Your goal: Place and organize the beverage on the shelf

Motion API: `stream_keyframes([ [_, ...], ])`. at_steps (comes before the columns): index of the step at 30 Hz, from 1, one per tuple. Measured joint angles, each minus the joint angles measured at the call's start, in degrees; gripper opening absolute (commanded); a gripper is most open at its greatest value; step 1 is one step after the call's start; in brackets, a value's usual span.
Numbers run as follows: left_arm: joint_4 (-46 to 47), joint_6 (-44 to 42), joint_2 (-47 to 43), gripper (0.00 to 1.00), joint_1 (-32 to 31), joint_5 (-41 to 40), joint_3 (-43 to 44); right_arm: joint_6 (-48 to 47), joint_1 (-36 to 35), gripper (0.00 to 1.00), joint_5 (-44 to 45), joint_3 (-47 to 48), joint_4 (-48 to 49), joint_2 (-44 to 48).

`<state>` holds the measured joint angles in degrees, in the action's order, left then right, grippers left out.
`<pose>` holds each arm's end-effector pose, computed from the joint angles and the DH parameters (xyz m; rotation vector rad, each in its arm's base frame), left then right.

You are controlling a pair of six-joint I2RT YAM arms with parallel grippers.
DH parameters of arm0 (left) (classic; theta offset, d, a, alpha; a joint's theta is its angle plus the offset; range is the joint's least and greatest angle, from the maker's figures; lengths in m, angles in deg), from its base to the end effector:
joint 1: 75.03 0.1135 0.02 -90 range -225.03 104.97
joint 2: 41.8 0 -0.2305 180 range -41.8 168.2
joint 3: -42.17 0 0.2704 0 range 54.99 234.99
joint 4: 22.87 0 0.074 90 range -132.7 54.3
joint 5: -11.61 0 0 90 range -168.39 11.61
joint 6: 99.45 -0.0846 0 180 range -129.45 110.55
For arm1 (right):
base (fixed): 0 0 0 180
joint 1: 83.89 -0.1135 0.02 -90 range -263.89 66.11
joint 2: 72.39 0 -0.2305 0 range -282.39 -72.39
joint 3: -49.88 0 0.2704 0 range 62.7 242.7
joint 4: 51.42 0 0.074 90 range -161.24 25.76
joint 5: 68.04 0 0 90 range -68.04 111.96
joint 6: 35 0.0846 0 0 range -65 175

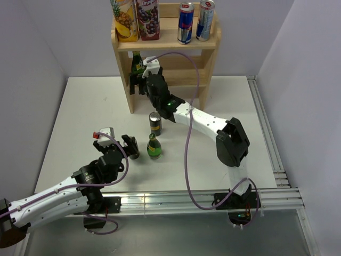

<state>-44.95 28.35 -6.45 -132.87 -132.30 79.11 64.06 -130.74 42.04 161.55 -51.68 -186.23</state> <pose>0.1741 -0.1484 0.2110 -0.2925 1.7637 -0.2912 0.3882 0.3717 0.3076 -0.2626 1.6098 0.4710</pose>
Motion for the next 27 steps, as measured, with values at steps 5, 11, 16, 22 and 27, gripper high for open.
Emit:
stream_keyframes([
  [5, 0.0, 0.0, 0.0, 0.99, 0.0, 0.0, 0.0, 0.0, -1.0, 1.0, 0.1, -2.4, 1.2, 2.9],
  [11, 0.0, 0.0, -0.4, 0.99, 0.0, 0.0, 0.0, 0.0, -2.0, 1.0, 0.5, -6.0, 1.3, 4.9],
  [16, 0.0, 0.0, -0.6, 0.99, 0.0, -0.1, 0.0, 0.3, -3.2, 1.0, 1.6, -11.7, 1.4, 9.0],
  [22, -0.1, -0.1, -1.4, 0.99, 0.0, -0.4, 0.0, 1.4, -5.9, 1.0, 5.1, -20.3, 1.5, 17.8],
  [27, -1.6, -1.5, -1.8, 0.99, 0.0, 0.9, 2.4, 3.2, -10.5, 1.0, 11.0, -30.3, 1.6, 29.4],
])
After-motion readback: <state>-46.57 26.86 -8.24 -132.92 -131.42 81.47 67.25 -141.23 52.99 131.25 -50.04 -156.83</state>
